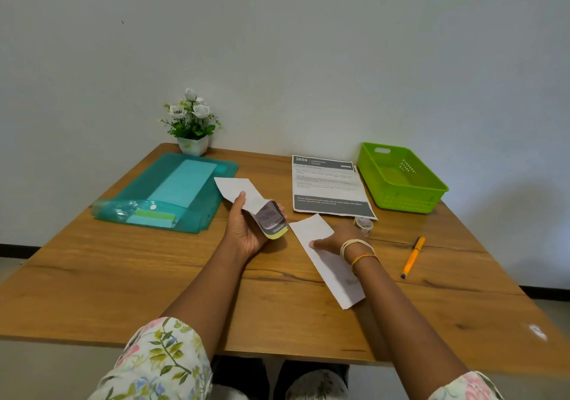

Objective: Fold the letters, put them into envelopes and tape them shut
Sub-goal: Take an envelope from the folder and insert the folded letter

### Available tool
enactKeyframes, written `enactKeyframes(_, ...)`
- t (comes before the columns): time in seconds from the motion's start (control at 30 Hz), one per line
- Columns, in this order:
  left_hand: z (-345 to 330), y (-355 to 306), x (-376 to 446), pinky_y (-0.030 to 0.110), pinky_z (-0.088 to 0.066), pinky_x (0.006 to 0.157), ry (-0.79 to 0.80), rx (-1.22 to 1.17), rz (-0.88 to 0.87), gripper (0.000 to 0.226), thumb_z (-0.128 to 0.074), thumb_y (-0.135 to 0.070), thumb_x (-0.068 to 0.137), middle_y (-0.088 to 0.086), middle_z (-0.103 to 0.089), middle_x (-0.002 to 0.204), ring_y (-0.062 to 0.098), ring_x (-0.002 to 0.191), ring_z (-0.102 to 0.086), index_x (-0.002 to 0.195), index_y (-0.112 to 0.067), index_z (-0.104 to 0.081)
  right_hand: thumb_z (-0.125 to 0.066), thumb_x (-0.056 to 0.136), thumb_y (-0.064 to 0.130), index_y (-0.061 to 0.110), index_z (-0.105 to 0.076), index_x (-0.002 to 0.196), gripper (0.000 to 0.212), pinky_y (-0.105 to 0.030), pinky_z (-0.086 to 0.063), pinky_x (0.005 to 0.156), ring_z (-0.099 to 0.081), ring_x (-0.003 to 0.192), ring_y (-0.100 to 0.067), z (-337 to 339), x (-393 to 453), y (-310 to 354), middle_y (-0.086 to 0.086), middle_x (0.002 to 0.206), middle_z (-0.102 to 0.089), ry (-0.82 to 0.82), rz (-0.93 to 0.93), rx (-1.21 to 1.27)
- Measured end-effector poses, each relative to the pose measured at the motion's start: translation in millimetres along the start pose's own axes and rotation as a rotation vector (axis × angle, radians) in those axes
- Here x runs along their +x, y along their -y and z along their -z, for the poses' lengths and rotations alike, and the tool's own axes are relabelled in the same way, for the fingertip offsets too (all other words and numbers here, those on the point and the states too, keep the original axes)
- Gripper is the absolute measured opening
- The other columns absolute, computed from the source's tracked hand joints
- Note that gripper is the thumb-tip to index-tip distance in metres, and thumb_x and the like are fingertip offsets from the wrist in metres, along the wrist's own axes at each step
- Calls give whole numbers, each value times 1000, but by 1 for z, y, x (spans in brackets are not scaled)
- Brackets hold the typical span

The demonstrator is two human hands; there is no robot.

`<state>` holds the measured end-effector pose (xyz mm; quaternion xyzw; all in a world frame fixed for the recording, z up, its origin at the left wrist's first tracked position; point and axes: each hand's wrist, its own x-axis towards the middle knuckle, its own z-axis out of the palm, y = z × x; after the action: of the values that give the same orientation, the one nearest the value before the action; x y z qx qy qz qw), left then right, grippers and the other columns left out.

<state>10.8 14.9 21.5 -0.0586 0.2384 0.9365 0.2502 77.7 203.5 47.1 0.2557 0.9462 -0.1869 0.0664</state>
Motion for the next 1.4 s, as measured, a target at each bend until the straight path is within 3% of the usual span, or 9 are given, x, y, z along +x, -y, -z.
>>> enactKeyframes(0.1,-1,-1,5,55,-49,90,-11,-18,3,48,-59,-50,88,24,-64,102,37,99,-61,109,-6,-57,-78,65,54,14,-57,122,72,-32,-47,81,-59,112,-29,-2,-2,3,-9,127,-61,12,14,39)
enactKeyframes(0.3,5,-6,5,56,-46,94,12,-40,1,62,-59,-55,86,24,-58,117,39,105,-60,127,-9,-49,-69,83,32,9,-68,99,28,-30,-48,74,-64,86,-25,9,-16,6,-13,107,-68,-18,147,519)
enactKeyframes(0.43,4,-5,4,57,-46,97,19,-93,-38,59,-56,-52,90,19,-68,105,36,102,-64,132,-11,-50,-72,82,18,4,-65,99,23,-29,-55,57,-67,65,-22,35,-42,15,-11,82,-71,336,94,941)
enactKeyframes(0.57,3,-7,1,54,-39,104,9,-77,-55,61,-51,-55,92,15,-60,113,31,107,-58,138,-15,-46,-67,85,15,6,-63,92,12,-21,-52,48,-64,55,-14,48,-59,19,-7,73,-68,720,199,886)
enactKeyframes(0.67,0,-8,-4,54,-47,97,-1,-49,2,69,-52,-61,88,19,-53,128,36,107,-58,138,-15,-42,-64,88,12,5,-61,92,8,-20,-51,44,-62,50,-10,40,-69,25,-5,68,-65,833,184,889)
enactKeyframes(0.9,-1,-5,-7,56,-47,87,-18,-105,-24,71,-53,-56,89,28,-52,126,44,105,-60,139,-8,-39,-59,91,11,5,-56,89,7,-17,-43,36,-53,48,-8,16,-71,32,-6,74,-56,772,5,1022)
enactKeyframes(1.07,-2,-4,-7,55,-47,91,-4,-51,12,77,-52,-61,87,31,-50,132,42,115,-57,140,-7,-35,-63,88,7,3,-58,81,9,-17,-42,35,-56,36,-12,5,-74,38,-5,50,-63,686,-50,1081)
enactKeyframes(1.23,-5,-5,-11,51,-45,95,8,27,53,79,-49,-65,86,28,-51,134,39,113,-56,142,-10,-36,-59,91,1,8,-57,90,6,-15,-47,40,-62,52,-13,-1,-76,58,-4,63,-66,639,6,1175)
enactKeyframes(1.4,-7,-7,-16,52,-43,95,38,11,97,81,-47,-65,87,28,-44,141,40,125,-47,144,-8,-34,-60,89,-2,5,-56,104,16,-17,-47,41,-62,44,-7,-1,-75,72,-1,64,-65,674,-11,1201)
